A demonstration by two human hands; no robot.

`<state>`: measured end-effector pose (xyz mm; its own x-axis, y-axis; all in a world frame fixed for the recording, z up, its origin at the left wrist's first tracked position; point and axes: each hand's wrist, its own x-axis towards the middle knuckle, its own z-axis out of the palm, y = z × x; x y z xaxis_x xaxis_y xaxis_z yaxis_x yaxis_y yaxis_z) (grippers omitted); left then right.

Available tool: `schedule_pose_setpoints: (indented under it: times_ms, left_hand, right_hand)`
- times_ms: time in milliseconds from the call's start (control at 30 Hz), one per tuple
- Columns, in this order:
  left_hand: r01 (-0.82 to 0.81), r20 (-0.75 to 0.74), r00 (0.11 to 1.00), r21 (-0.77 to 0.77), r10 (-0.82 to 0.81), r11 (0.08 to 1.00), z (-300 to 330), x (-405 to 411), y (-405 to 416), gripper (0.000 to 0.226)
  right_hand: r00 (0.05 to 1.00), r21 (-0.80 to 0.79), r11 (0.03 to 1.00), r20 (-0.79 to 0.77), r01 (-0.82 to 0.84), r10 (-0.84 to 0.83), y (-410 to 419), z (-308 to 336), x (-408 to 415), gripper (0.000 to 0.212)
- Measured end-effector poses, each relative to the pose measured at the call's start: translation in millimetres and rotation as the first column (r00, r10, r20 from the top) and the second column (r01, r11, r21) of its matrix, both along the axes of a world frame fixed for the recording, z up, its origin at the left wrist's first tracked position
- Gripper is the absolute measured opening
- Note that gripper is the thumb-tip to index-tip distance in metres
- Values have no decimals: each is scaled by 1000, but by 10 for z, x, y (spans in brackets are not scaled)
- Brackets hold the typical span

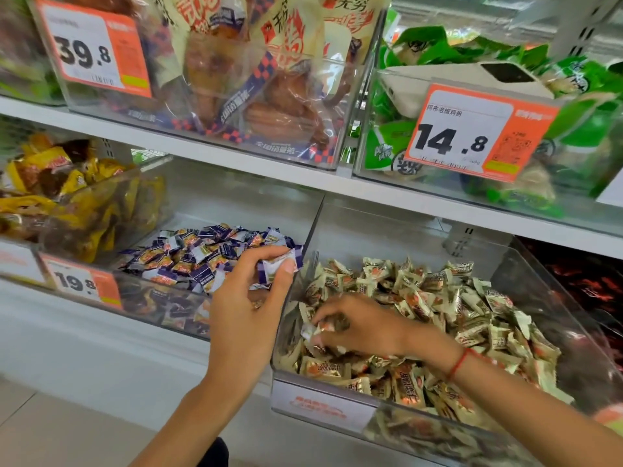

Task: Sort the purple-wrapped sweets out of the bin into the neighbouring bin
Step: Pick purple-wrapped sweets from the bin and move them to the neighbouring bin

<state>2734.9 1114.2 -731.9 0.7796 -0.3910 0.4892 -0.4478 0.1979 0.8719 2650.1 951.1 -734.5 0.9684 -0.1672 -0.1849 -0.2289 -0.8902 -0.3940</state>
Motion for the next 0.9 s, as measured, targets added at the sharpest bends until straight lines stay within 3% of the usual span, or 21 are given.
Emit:
schedule_pose_setpoints:
  times_ms: [133, 267, 367, 500, 567, 667, 800, 900]
  left_hand:
    - [-37, -7, 999, -18, 37, 999, 24, -20, 1, 11]
    - [-62, -12, 998, -18, 61, 998, 14, 4, 2, 11]
    - [-77, 20, 997, 38, 77, 996, -25, 45, 24, 17]
    - [-114, 125, 988, 142, 96, 983, -40, 42, 29, 27]
    - [-98, 164, 984, 183, 68, 978, -25, 21, 0, 23]
    - [-71, 193, 981, 176, 36, 982, -11, -36, -46, 20]
    - [-28, 104, 994, 92, 18, 995, 39, -116, -82, 38]
    - [-30, 176, 984, 101, 12, 994, 73, -88, -97, 31]
  right_hand:
    - [995, 201, 974, -16, 102, -101, -243, 231, 81, 31]
    - [990, 413, 901, -94, 131, -100, -320, 416, 25, 27]
    - [991, 500, 860, 34, 96, -131, -326, 463, -97, 30]
    - [908, 707, 701, 232, 89, -349, -204, 534, -239, 28]
    - [831, 663, 748, 395, 38, -392, -19, 574, -252, 26]
    - [746, 478, 878, 590, -17, -307, 285, 556, -170, 22]
    - [704, 554, 830, 616, -69, -352, 447, 550, -47, 26]
    - [751, 557, 824, 587, -102, -303, 433, 624, -36, 34]
